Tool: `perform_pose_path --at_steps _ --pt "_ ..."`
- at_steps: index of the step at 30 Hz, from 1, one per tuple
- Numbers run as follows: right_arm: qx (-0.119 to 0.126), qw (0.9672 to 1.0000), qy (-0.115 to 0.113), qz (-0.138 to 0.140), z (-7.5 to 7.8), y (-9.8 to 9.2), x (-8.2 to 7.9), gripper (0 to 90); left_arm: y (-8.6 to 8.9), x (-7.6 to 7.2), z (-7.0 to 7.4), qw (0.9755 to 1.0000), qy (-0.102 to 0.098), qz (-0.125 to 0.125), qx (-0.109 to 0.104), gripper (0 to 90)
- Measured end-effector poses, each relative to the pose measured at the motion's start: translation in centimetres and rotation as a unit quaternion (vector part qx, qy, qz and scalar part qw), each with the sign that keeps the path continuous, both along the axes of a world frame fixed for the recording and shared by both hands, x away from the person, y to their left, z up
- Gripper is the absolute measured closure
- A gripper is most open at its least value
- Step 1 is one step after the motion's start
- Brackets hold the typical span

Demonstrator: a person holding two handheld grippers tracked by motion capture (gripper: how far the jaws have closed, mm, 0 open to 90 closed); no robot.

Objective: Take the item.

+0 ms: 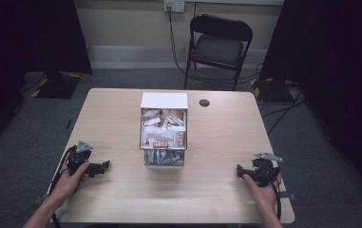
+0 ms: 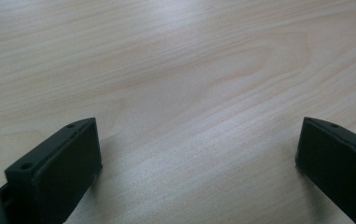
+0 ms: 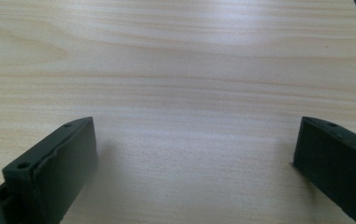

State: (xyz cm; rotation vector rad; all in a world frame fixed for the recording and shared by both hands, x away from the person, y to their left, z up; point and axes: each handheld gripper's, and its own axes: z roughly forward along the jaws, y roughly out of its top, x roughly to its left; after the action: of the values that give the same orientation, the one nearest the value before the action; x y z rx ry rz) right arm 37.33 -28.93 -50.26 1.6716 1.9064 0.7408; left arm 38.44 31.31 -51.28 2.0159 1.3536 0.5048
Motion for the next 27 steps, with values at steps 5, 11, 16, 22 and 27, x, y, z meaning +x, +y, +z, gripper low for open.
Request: perform_pose_path --at_steps 5,11,16,22,27 --pt "-0.001 1.0000 -0.001 0.003 0.0 0.1 0.0 0.0 0.0 0.0 0.0 1.0000 0.000 0.000 0.000 0.0" --pt "0.002 0.9999 -0.009 0.010 0.1 0.6 -0.1 6.5 0.0 0.0 0.0 1.0000 0.000 0.000 0.000 0.0" --pt "0.003 0.9998 -0.013 0.017 0.3 0.7 -0.3 15.6 0.0 0.0 0.0 1.0000 0.000 0.000 0.000 0.0" --pt "0.015 0.9997 -0.007 0.017 0.6 0.7 -0.4 16.1 0.0 0.0 0.0 1.0000 0.000 0.000 0.000 0.0" --pt "0.030 0.9991 -0.014 0.028 1.3 0.8 -0.6 20.0 0.0 0.0 0.0 1.0000 0.000 0.000 0.000 0.0"
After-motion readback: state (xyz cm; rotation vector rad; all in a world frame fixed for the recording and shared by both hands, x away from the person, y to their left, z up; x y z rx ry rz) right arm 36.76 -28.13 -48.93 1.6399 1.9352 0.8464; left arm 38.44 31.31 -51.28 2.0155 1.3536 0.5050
